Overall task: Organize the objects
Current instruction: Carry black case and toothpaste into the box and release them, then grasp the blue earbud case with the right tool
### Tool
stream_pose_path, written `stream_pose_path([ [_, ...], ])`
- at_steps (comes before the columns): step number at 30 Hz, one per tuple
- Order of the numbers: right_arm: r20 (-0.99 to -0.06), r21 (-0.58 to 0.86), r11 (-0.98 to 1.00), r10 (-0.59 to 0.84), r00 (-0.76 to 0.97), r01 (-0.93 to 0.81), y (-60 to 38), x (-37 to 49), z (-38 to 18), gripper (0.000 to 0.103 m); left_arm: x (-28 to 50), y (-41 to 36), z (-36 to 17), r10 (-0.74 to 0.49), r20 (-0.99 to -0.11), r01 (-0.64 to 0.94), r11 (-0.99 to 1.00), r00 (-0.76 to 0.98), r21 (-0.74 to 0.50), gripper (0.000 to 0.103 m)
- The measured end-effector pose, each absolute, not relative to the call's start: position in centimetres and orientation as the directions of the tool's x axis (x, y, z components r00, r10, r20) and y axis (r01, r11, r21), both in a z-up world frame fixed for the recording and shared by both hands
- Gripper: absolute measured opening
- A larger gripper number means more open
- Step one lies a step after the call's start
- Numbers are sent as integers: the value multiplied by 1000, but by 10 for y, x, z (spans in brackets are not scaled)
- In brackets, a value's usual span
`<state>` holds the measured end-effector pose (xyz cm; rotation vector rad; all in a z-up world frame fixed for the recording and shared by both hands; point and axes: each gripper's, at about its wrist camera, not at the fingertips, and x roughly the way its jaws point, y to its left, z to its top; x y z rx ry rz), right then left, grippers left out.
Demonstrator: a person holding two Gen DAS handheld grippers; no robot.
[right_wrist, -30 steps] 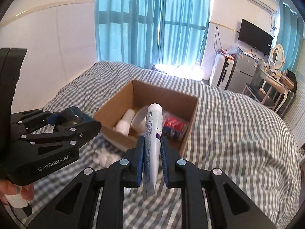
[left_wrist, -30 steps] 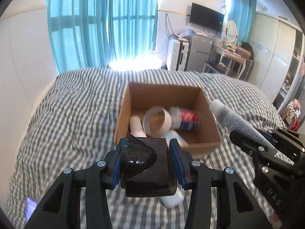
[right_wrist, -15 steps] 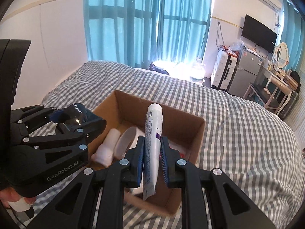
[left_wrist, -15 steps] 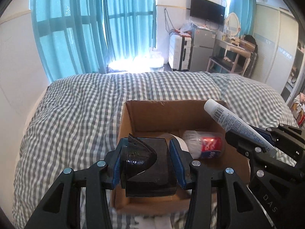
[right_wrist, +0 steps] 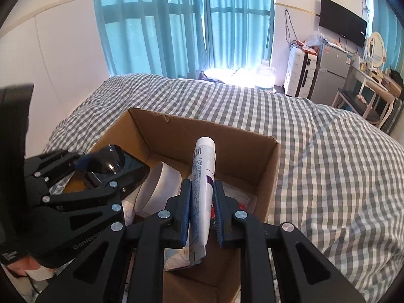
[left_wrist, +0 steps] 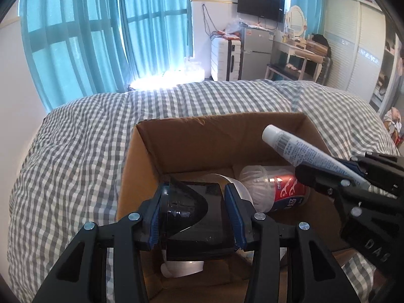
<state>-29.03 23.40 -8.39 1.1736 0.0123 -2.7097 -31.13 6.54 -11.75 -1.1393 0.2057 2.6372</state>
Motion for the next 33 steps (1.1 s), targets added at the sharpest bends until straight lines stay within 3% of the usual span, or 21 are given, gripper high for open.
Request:
stream_pose_path([
  [2, -720, 91, -980, -186, -668, 176, 237, -288, -81, 17, -310, 67, -117, 190, -733, -300, -954, -653, 20, 48],
  [3, -718, 98, -980, -191, -669, 174, 238, -287, -80, 18, -308, 67, -116, 192, -732, -300, -954, -653, 17, 56],
  [4, -716, 98, -981, -187, -672, 169, 239, -284, -77, 25, -306, 66, -113, 188, -732, -293, -956, -655, 17, 73],
  [5, -714, 96, -982, -182, -677, 163, 241, -282, -74, 31, -304, 66, -111, 185, -731, -288, -957, -656, 17, 81],
  [6, -709, 95, -984, -175, -684, 154, 242, -279, -70, 45, -298, 65, -106, 186, -725, -282, -959, -664, 12, 90],
  [7, -697, 99, -985, -171, -696, 143, 244, -273, -64, 54, -295, 65, -101, 191, -719, -283, -959, -669, 8, 91],
  [14, -649, 99, -988, -154, -745, 118, 250, -234, -14, 59, -259, 54, -52, 170, -680, -278, -959, -713, 52, 94],
  [25, -576, 12, -990, -119, -809, 137, 241, -144, 55, 87, -181, 15, 7, 100, -598, -193, -977, -795, 93, 102],
  [33, -559, 21, -988, -139, -818, 153, 232, -106, 52, 92, -140, -3, 2, 35, -589, -117, -988, -807, 101, 103],
])
